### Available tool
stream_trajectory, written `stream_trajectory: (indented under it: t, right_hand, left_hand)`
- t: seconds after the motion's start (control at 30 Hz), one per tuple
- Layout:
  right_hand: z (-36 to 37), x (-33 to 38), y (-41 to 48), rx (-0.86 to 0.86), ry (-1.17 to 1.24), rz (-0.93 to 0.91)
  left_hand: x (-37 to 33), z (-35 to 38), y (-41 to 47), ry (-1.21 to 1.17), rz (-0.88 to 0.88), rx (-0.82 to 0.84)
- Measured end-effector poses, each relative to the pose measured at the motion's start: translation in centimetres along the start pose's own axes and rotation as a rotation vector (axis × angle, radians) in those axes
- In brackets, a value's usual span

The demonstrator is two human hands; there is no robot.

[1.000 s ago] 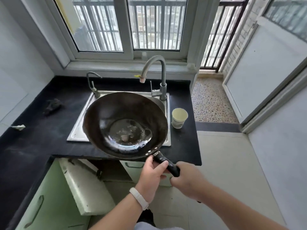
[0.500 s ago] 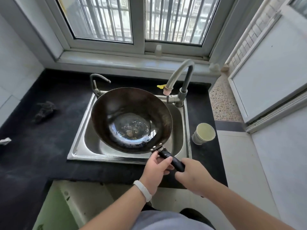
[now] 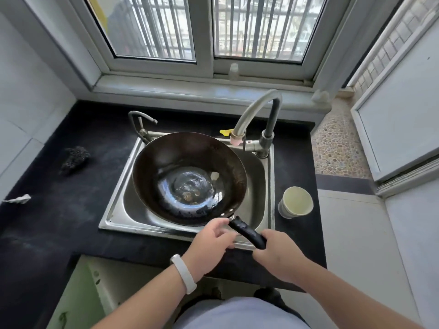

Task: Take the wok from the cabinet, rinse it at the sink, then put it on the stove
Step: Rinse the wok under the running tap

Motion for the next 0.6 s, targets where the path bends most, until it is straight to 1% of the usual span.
stream_trajectory:
  t: [0.07, 0.17, 0.2, 0.27, 0.37, 0.5, 0.6]
  right_hand:
    - [-0.5, -0.5, 0.4, 0.04, 0.004, -0.012]
    - [-1.3, -1.2, 1.1, 0.085, 0.001, -0.031]
    - [-1.4, -1.5, 1.3, 0.092, 0.0, -0.034]
    - [-1.7, -2.2, 1.8, 0.106, 0.005, -0.033]
    - [-2.0, -3.0, 2.3, 0.153, 0.02, -0.023]
    - [-2.6, -3.6, 2.9, 0.177, -0.004, -0.02]
    - [-2.8, -4.1, 3.3, 0.203, -0.025, -0.001]
  left_hand:
    - [-1.4, -0.8, 0.6, 0.009, 0.037, -0.038]
    - [-4.4, -1.6, 2.3, -0.002, 0.032, -0.099]
    - [-5.7, -1.5, 3.0, 0.028, 0.06, -0.131]
    - [-8.7, -1.2, 4.7, 0.119, 0.172, -0.179]
    - [-13.0, -1.1, 8.0, 0.214, 0.26, -0.194]
    - [-14.9, -2.1, 13.4, 0.214, 0.249, -0.234]
    - [-15.7, -1.6, 16.3, 0.341, 0.315, -0.165]
Point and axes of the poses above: each hand's wrist, its own y-axis towards the middle knuckle, its own z-axis out of the palm, x = y × z, the point moved 3 cm from there along y, towards the middle knuckle, and after that the axes turned 8 degrees about -y, right-handed, at the moved point
